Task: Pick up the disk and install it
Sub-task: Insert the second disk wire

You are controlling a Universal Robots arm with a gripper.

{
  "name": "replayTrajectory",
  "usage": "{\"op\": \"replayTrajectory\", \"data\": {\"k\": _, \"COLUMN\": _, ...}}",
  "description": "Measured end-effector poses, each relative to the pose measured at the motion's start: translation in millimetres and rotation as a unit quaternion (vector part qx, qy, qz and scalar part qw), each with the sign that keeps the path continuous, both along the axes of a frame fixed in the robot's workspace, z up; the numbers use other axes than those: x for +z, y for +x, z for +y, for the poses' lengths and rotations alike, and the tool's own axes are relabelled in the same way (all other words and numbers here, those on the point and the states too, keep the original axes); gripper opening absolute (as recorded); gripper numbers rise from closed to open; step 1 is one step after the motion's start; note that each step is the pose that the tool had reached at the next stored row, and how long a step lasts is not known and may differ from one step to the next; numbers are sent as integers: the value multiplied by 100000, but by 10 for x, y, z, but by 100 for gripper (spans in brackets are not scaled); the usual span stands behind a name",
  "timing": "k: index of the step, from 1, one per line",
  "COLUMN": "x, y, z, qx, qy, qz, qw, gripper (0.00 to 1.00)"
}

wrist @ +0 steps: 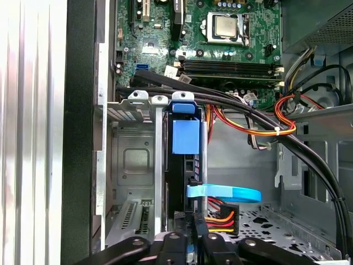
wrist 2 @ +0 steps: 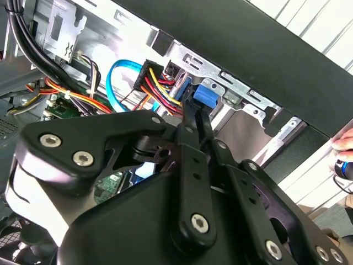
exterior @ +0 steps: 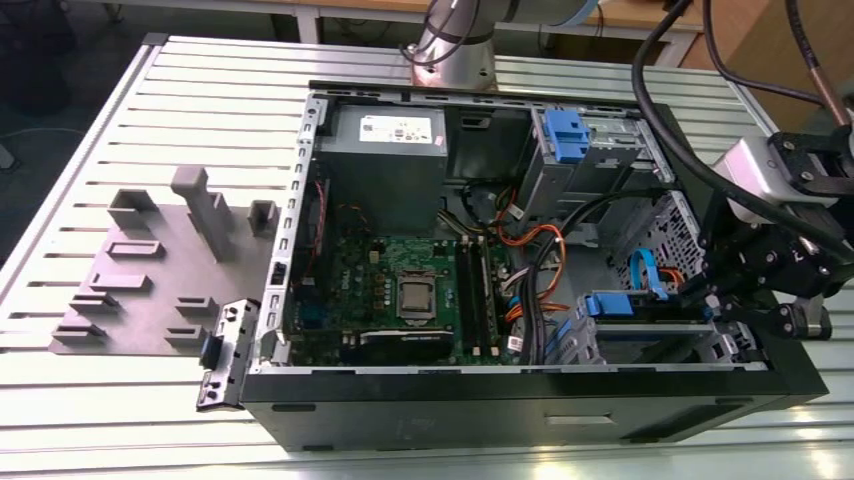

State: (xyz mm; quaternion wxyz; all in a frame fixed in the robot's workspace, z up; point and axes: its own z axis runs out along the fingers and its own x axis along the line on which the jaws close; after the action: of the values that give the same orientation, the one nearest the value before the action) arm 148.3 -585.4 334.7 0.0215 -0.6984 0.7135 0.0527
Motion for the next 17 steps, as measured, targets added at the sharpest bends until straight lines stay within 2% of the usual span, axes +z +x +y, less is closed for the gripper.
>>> {"op": "replayTrajectory", "data": {"k": 8, "x": -1, "y": 0, "z": 0, "qx": 0, "qy": -1, "qz": -1, "qw": 100000, "gripper": 16}}
{"op": "replayTrajectory", "data": {"k": 12, "x": 26, "y": 0, "z": 3, "qx": 0, "qy": -3, "qz": -4, "qw": 100000, "gripper": 16}}
{"op": "replayTrajectory", "data": {"k": 14, "x": 32, "y": 0, "z": 14, "qx": -1, "qy": 8, "qz": -17, "qw": 100000, "gripper": 16}}
{"op": "replayTrajectory", "data": {"k": 17, "x": 32, "y": -9, "z": 53, "qx": -1, "qy": -56, "qz": -20, "qw": 100000, "gripper": 16}}
